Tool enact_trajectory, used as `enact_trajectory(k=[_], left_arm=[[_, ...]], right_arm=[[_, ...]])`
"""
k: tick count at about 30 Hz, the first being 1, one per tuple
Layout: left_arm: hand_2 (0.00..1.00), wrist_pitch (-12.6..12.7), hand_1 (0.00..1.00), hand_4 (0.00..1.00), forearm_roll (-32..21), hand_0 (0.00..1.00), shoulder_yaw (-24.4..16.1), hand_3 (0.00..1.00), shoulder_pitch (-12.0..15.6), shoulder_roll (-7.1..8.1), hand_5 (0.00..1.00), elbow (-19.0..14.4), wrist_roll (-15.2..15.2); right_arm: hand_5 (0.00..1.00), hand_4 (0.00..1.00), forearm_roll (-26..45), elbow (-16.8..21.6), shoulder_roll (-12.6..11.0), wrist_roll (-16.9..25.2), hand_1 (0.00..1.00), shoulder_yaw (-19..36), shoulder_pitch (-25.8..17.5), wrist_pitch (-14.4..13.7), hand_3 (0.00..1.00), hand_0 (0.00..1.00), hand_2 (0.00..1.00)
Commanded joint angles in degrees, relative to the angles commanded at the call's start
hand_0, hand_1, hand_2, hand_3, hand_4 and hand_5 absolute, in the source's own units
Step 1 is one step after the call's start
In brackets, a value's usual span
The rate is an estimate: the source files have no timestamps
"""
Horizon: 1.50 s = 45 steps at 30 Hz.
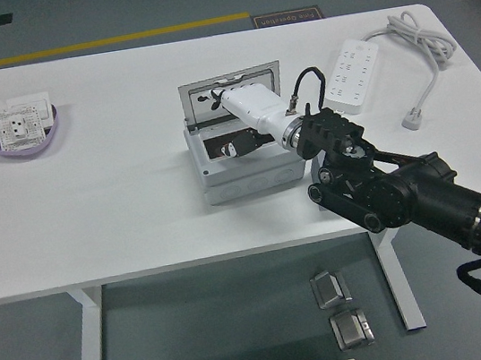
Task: Pick up the cylinder from the cube,place it in the box,flap close box
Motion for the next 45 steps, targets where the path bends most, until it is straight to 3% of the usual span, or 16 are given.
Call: enact_trajectory(k=[9,13,16,24,28,33,40,45], left_arm=[[0.569,-0.1,0.659,0.509,1.6,0.680,-2.2,0.592,0.6,-0.65,0.071,0.0,0.1],[0.569,-0.1,0.659,0.509,1.7,0.680,-2.3,0.592,0.6,-0.63,0.071,0.0,0.1],[0.568,-0.2,0.659,0.507,1.6,0.680,-2.2,0.593,0.6,-0.57,0.070,0.0,0.2],[0.567,-0.2,0.658,0.493,1.2,0.680,-1.2,0.590,0.1,-0.01,0.063,0.0,0.4],[0.567,-0.1,0.658,0.490,0.4,0.679,0.1,0.590,-0.4,0.33,0.062,0.0,0.4],[0.567,-0.1,0.658,0.490,0.0,0.679,0.9,0.589,-0.8,0.55,0.064,0.0,0.5],[0.567,-0.1,0.658,0.489,-0.8,0.679,2.2,0.589,-1.0,0.51,0.064,0.0,0.5],[0.567,-0.1,0.658,0.489,-1.0,0.679,2.3,0.589,-0.9,0.45,0.063,0.0,0.5]], right_arm=[[0.296,0.951,2.2,12.9,-8.7,-5.7,0.721,3.7,-0.6,5.3,0.890,0.751,0.757],[0.296,0.951,2.4,16.6,-9.8,-6.3,0.721,6.0,1.2,6.4,0.890,0.751,0.757],[0.312,0.949,2.5,15.2,-9.3,-6.0,0.711,7.4,3.0,6.6,0.870,0.744,0.747],[0.321,0.943,6.0,4.2,-3.7,-2.1,0.703,8.0,8.3,5.2,0.858,0.739,0.741],[0.326,0.942,7.9,-2.1,-1.1,-0.4,0.700,6.5,9.5,4.5,0.847,0.733,0.739],[0.331,0.938,9.4,-7.3,0.2,0.6,0.699,4.7,9.4,4.0,0.827,0.736,0.725],[0.340,0.935,12.1,-8.5,0.4,1.5,0.698,1.3,7.6,3.5,0.828,0.739,0.720],[0.363,0.941,12.6,-5.8,-1.0,1.1,0.698,-0.6,6.9,3.4,0.824,0.740,0.717]])
